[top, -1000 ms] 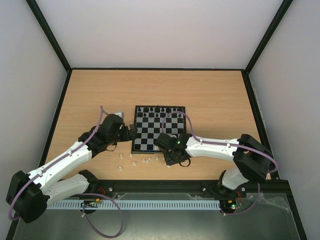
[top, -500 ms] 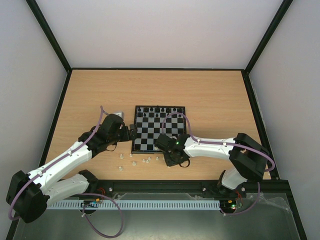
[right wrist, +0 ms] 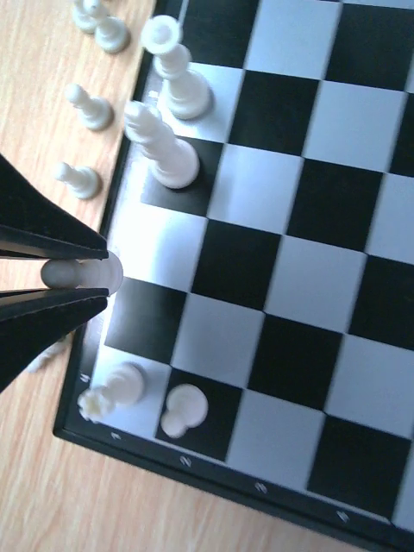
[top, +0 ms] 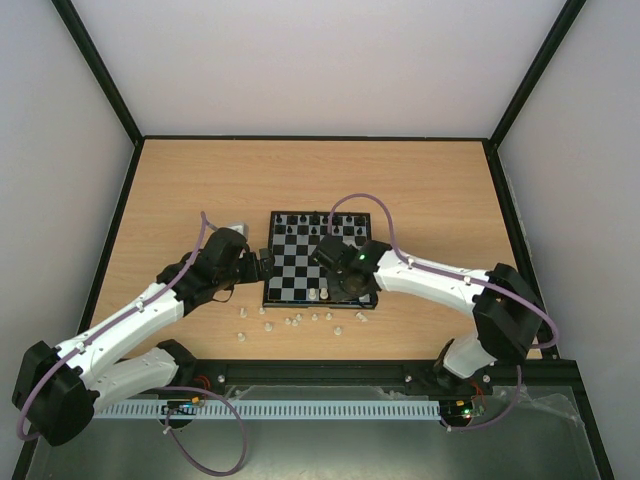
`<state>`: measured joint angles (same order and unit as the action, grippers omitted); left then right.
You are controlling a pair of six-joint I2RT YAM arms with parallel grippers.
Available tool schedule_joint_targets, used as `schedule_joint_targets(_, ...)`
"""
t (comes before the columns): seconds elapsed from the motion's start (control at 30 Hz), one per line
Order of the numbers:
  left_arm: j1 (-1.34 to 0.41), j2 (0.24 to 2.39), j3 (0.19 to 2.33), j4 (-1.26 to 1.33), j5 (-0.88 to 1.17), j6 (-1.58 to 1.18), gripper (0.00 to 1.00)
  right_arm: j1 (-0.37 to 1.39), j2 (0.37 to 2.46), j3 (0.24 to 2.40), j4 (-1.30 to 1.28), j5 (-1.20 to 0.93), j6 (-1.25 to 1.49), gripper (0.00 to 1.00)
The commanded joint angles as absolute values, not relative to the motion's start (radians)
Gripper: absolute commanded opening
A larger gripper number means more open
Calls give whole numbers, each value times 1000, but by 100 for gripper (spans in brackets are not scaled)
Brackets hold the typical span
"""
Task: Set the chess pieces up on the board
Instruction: Pick up the chess piece at the center of the board, then place the chess piece on the chessboard.
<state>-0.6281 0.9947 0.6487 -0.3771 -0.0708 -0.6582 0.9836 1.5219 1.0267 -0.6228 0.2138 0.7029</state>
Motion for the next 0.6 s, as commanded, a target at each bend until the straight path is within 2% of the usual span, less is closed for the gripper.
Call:
schedule_joint_targets(0.0, -631, 988, 650, -375, -69, -655, 100, 924, 1550, 1069, -681, 230, 639, 9)
schedule_joint_targets(0.57, -629, 1008, 642, -359, -69, -652, 100, 849, 1672, 1064, -608, 198, 557, 9)
